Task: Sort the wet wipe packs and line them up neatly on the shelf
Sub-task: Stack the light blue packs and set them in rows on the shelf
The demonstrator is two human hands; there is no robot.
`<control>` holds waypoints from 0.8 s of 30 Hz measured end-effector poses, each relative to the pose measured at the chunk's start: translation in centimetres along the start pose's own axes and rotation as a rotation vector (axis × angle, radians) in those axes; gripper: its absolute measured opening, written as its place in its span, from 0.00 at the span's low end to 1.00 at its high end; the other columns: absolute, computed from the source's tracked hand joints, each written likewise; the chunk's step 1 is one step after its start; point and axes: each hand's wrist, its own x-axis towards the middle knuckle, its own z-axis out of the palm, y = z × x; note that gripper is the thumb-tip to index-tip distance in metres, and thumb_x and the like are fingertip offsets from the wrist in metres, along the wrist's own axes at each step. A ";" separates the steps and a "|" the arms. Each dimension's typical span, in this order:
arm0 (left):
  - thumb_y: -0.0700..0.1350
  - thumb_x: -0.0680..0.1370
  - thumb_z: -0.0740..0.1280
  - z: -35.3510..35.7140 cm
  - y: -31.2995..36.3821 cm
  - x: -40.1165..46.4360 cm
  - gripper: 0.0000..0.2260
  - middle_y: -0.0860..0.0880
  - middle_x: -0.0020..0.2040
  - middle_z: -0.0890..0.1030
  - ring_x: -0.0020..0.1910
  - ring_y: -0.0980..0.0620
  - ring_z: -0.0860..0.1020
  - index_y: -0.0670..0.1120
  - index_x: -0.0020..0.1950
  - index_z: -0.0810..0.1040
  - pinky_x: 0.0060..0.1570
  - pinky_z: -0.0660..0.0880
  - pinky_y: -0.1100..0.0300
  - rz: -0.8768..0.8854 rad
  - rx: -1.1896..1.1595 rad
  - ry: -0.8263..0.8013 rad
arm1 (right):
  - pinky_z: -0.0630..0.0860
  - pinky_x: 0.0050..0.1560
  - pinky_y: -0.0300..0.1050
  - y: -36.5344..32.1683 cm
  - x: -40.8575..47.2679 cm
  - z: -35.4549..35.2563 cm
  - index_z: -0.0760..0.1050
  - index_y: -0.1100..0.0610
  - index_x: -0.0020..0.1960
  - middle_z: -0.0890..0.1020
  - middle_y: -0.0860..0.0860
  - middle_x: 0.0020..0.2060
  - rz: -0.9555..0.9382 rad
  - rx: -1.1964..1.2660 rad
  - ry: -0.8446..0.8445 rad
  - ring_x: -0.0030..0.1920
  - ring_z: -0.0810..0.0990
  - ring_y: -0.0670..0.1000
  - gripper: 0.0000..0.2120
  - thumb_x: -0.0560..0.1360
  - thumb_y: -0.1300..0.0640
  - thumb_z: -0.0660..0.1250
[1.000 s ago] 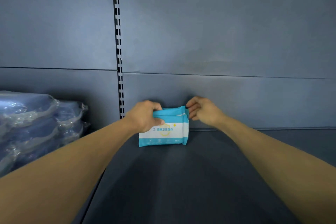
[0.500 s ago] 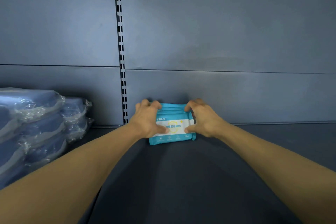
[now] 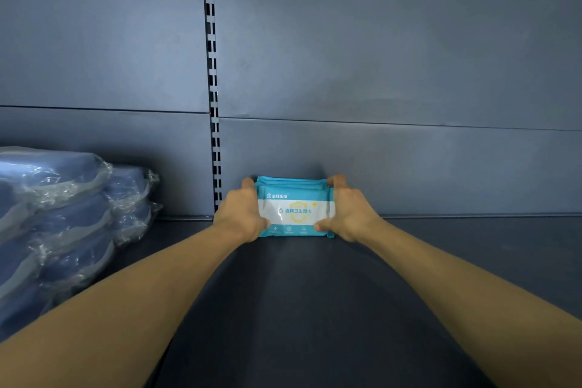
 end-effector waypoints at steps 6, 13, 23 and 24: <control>0.40 0.70 0.74 0.2 -0.1 -0.2 0.25 0.45 0.58 0.76 0.54 0.46 0.77 0.43 0.62 0.66 0.50 0.78 0.55 0.020 0.002 -0.042 | 0.76 0.43 0.40 0.3 -0.1 -0.2 0.59 0.55 0.70 0.74 0.53 0.59 0.034 0.031 -0.018 0.50 0.74 0.49 0.39 0.66 0.62 0.77; 0.38 0.69 0.75 0.1 0.4 -0.2 0.27 0.45 0.58 0.76 0.55 0.47 0.77 0.42 0.63 0.66 0.48 0.76 0.58 0.001 -0.037 -0.072 | 0.77 0.51 0.47 0.1 0.1 0.0 0.61 0.57 0.66 0.74 0.53 0.57 0.050 -0.094 -0.006 0.51 0.75 0.52 0.36 0.65 0.59 0.78; 0.35 0.70 0.71 -0.3 0.3 -0.4 0.23 0.42 0.55 0.76 0.51 0.45 0.78 0.41 0.60 0.64 0.50 0.79 0.51 0.046 0.012 -0.042 | 0.75 0.45 0.49 0.0 -0.5 0.4 0.69 0.61 0.59 0.78 0.58 0.55 0.049 -0.165 0.039 0.52 0.77 0.59 0.14 0.76 0.60 0.65; 0.34 0.70 0.71 -0.2 0.3 -0.4 0.24 0.43 0.55 0.75 0.51 0.45 0.77 0.41 0.61 0.64 0.50 0.79 0.51 0.048 0.011 -0.044 | 0.76 0.47 0.51 -0.1 -0.5 0.5 0.68 0.61 0.60 0.77 0.59 0.55 0.053 -0.177 0.044 0.52 0.77 0.60 0.14 0.76 0.59 0.65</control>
